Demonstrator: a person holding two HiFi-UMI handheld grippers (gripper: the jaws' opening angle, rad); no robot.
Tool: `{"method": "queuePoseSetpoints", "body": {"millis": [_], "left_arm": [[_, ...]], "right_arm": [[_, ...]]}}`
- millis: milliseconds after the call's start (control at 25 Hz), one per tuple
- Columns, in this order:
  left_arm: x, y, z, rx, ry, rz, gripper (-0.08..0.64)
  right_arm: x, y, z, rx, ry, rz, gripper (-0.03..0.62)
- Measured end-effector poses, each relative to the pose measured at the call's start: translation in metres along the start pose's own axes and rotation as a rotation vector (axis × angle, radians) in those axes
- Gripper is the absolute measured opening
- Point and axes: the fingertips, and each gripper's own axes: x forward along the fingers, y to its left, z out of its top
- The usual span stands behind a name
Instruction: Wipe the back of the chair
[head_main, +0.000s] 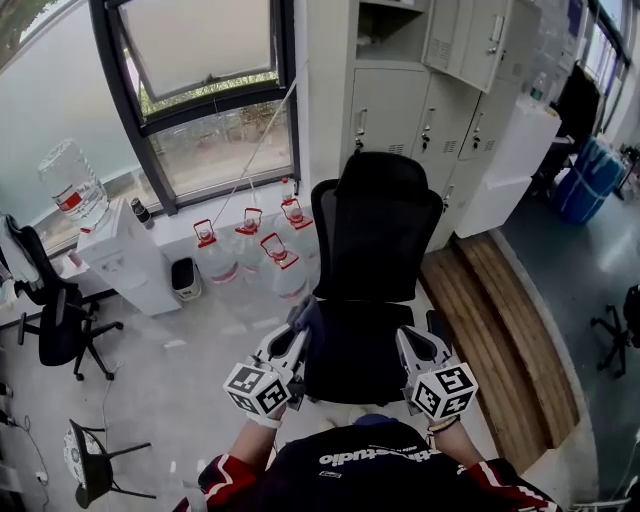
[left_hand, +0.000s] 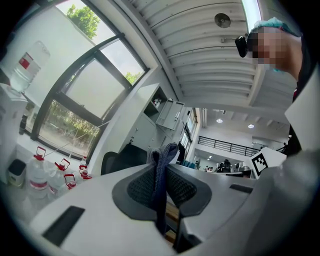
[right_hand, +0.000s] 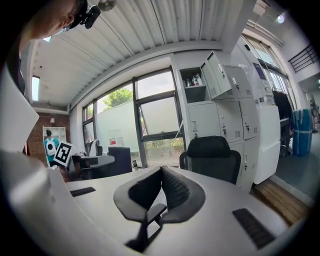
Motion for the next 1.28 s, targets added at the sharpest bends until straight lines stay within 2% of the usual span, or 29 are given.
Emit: {"method": "queuePoseSetpoints", "body": {"millis": [280, 520, 840, 1280], "left_arm": [[0.027, 0.028, 0.003, 0.004, 0.007, 0.028, 0.057], [0.072, 0.052, 0.015, 0.021, 0.016, 0.055, 0.057], [0.163, 0.096, 0.019, 0.034, 0.034, 0.072, 0.057], [0.299, 0.183, 0.007, 0.094, 0.064, 0.160, 0.057]], "right_arm": [[0.032, -0.017, 0.002, 0.012, 0.002, 0.022, 0.014], [0.071, -0.045, 0.012, 0.018, 0.005, 0.055, 0.014], [0.124, -0.111, 0.022, 0.030, 0.002, 0.060, 0.014], [0.181, -0.201, 0.021, 0.059, 0.033, 0.075, 0.015]]}}
